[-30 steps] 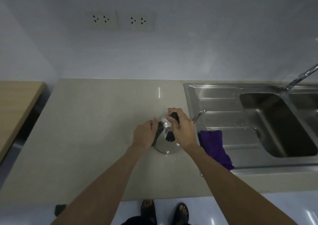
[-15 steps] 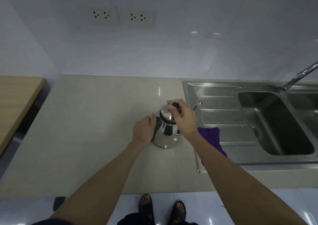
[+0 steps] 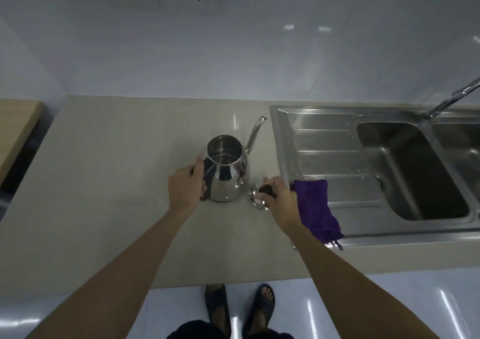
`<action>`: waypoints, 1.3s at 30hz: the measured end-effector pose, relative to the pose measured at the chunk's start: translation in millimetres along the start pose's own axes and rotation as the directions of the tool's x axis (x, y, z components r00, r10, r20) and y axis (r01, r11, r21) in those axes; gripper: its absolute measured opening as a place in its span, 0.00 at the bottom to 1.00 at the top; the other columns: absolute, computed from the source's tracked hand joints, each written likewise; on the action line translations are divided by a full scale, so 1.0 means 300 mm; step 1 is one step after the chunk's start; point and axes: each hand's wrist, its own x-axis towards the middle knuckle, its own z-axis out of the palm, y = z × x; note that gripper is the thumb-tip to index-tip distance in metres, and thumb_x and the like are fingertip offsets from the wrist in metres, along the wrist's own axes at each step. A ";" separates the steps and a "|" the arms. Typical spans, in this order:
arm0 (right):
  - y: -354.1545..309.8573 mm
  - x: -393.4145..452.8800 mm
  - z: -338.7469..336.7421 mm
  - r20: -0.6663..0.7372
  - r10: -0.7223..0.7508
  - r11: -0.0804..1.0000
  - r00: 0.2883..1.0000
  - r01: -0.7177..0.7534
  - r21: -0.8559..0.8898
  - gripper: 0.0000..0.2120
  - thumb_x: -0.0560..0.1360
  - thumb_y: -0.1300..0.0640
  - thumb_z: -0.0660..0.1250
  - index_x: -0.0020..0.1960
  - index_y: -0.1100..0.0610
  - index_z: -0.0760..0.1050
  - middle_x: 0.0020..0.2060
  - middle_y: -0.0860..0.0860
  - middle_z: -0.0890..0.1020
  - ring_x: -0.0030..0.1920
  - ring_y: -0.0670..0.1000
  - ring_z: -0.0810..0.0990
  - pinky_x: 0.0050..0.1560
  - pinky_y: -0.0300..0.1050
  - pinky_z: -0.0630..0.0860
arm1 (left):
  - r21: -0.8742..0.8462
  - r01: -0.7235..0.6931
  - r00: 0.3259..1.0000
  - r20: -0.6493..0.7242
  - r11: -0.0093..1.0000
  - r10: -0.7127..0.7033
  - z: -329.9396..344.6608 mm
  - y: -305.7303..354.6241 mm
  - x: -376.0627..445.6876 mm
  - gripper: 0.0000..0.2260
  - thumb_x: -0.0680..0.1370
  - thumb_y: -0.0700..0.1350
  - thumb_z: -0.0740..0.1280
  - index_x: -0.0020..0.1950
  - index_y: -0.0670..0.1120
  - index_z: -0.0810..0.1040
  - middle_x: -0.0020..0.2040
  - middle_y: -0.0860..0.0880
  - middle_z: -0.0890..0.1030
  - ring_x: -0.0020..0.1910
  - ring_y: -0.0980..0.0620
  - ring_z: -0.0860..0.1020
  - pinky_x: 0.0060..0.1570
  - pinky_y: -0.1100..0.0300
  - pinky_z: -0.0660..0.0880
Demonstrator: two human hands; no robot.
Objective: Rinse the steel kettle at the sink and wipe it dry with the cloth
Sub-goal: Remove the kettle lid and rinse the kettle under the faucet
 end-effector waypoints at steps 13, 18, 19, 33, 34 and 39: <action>0.073 0.007 -0.007 0.043 -0.034 0.998 0.998 0.036 -0.046 0.20 0.69 0.47 0.75 0.57 0.46 0.72 0.57 0.40 0.78 0.58 0.40 0.76 0.54 0.28 0.70 | -0.081 0.095 0.994 -0.045 0.992 -0.099 0.026 0.019 0.009 0.29 0.77 0.61 0.61 0.24 0.42 0.73 0.17 0.51 0.73 0.18 0.54 0.71 0.24 0.63 0.68; -0.035 0.119 -0.180 -0.200 -0.117 0.984 0.973 0.141 0.106 0.08 0.72 0.42 0.67 0.44 0.46 0.78 0.40 0.41 0.84 0.43 0.38 0.82 0.43 0.27 0.75 | 0.084 -0.028 0.994 -0.107 0.996 0.037 0.119 0.187 0.009 0.29 0.78 0.63 0.59 0.24 0.46 0.75 0.24 0.48 0.78 0.27 0.46 0.78 0.33 0.56 0.74; -0.048 0.142 -0.224 -0.233 -0.107 0.980 0.967 0.142 0.142 0.09 0.72 0.44 0.65 0.43 0.47 0.79 0.39 0.42 0.85 0.43 0.41 0.83 0.44 0.32 0.77 | 0.100 -0.051 0.991 -0.115 0.994 0.062 0.153 0.230 0.006 0.29 0.77 0.64 0.58 0.23 0.47 0.75 0.24 0.49 0.78 0.27 0.47 0.78 0.33 0.57 0.73; 0.138 0.453 -1.204 -0.408 -0.086 0.982 0.909 0.147 0.119 0.10 0.72 0.47 0.65 0.47 0.50 0.82 0.38 0.40 0.84 0.40 0.34 0.80 0.40 0.24 0.71 | -0.159 -0.068 0.997 0.036 0.985 0.075 1.059 0.721 -0.192 0.30 0.75 0.68 0.59 0.21 0.48 0.73 0.18 0.52 0.73 0.17 0.57 0.71 0.25 0.62 0.66; 0.172 0.479 -1.282 -0.375 -0.076 0.989 0.924 0.118 0.092 0.09 0.74 0.49 0.65 0.48 0.50 0.81 0.39 0.41 0.84 0.41 0.35 0.79 0.42 0.26 0.70 | -0.144 -0.076 0.995 0.051 0.987 0.084 1.128 0.753 -0.216 0.31 0.75 0.68 0.58 0.20 0.50 0.73 0.17 0.53 0.72 0.18 0.56 0.71 0.26 0.62 0.66; 0.302 0.663 -1.607 -0.253 -0.129 0.990 0.959 0.108 -0.095 0.09 0.77 0.54 0.65 0.53 0.55 0.81 0.44 0.47 0.83 0.42 0.40 0.78 0.42 0.21 0.66 | 0.012 -0.006 0.999 0.047 1.000 0.006 1.446 0.890 -0.277 0.30 0.75 0.70 0.53 0.24 0.52 0.77 0.20 0.52 0.76 0.27 0.47 0.78 0.32 0.58 0.70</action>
